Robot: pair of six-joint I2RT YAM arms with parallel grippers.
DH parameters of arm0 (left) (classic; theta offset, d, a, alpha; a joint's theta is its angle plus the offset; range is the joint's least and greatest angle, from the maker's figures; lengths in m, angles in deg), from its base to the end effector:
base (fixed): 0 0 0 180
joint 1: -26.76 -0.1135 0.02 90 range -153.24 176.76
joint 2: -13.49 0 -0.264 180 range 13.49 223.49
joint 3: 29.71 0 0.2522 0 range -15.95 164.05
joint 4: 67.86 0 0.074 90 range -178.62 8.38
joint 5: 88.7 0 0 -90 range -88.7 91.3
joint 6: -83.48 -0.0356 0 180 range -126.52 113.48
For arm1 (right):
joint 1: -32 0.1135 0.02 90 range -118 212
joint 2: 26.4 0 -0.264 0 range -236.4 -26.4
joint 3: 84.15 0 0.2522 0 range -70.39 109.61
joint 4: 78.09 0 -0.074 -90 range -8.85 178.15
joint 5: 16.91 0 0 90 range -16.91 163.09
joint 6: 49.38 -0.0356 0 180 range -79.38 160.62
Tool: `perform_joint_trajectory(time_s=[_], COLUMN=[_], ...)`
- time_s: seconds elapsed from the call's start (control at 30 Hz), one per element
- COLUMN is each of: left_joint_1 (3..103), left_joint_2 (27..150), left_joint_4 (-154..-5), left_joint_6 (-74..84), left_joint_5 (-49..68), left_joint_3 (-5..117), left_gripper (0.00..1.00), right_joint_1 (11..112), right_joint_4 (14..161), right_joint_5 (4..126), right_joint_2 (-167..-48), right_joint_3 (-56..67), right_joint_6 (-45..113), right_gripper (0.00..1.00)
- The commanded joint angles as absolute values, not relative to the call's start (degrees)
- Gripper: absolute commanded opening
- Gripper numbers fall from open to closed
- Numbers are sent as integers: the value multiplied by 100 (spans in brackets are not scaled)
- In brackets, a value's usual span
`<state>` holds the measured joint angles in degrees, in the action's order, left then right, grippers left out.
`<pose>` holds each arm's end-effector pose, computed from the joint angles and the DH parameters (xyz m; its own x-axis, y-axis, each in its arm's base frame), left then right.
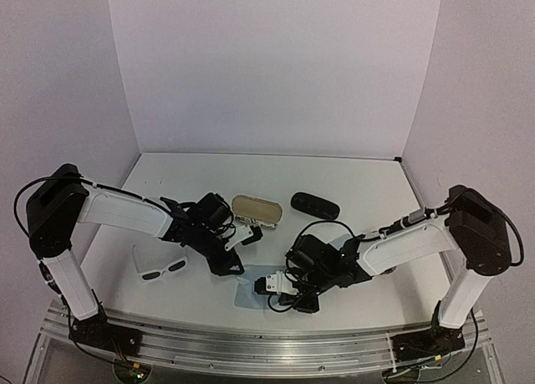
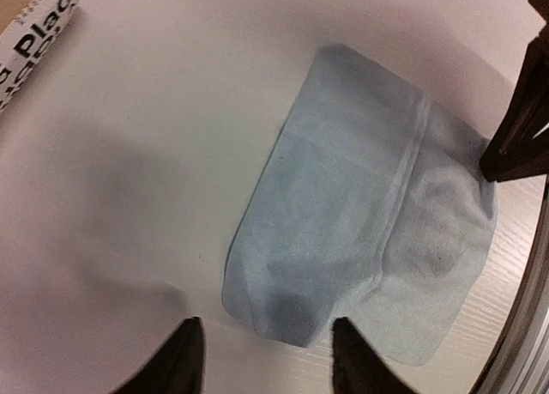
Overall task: Organize the sunglasses
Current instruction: Fold the glasses cleaning cloth at the center of the board.
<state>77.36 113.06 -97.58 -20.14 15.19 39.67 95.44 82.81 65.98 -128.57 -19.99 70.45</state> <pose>0.2069 -0.2653 0.1531 -0.3391 0.7730 -0.5362 0.9326 0.3510 -0.0838 0.1453 0.3005 0.1245 0.1307 -0.8424 -0.5228 -0.9828 -0.0409 -0.1800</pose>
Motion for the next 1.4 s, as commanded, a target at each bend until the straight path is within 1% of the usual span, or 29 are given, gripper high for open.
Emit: perform_joint_trajectory(time_s=[0.0, 0.07, 0.2, 0.27, 0.4, 0.5, 0.73, 0.87, 0.97, 1.13, 1.27, 1.37], left_joint_1=[7607, 7608, 7649, 7840, 8068, 8103, 8372, 8640, 8730, 8737, 8732, 8732], left_joint_2=[10426, 9980, 9605, 9747, 10372, 10786, 10790, 10607, 10565, 11086, 11173, 11152], left_joint_4=[-9364, -9184, -9509, -9679, -9772, -9791, -9639, -9318, -9136, -9152, -9184, -9159], left_joint_6=[-2767, -3317, -4436, -4738, -4997, -5214, -5628, -5463, -5348, -5143, -5159, -5166], left_joint_5=[2070, 2515, 3491, 3452, 2928, 2766, 2877, 2726, 2719, 2252, 2073, 1996], left_joint_3=[3584, 3250, 2852, 2804, 2921, 3125, 2991, 2881, 2842, 3157, 3087, 3006], left_gripper=[71, 76, 76, 74, 66, 64, 56, 53, 53, 51, 51, 49], right_joint_1=[9448, 9381, 9228, 9132, 8941, 8784, 8589, 8586, 8587, 8584, 8584, 8574], right_joint_4=[7780, 7764, 7751, 7751, 7760, 7769, 7777, 7777, 7777, 7777, 7777, 7787], right_joint_5=[6392, 6182, 5703, 5420, 4905, 4614, 4398, 4364, 4390, 4392, 4399, 4383], right_joint_2=[-13084, -13028, -12841, -12780, -12780, -12885, -12963, -13000, -13016, -13007, -12960, -12942], right_joint_3=[-1830, -1733, -1572, -1545, -1525, -1502, -1491, -1438, -1431, -1464, -1484, -1493], right_joint_6=[6694, 6545, 6241, 6103, 5869, 5743, 5704, 5656, 5648, 5644, 5641, 5652], right_gripper=[0, 0, 0, 0, 0, 0, 0, 0, 0, 0, 0, 0])
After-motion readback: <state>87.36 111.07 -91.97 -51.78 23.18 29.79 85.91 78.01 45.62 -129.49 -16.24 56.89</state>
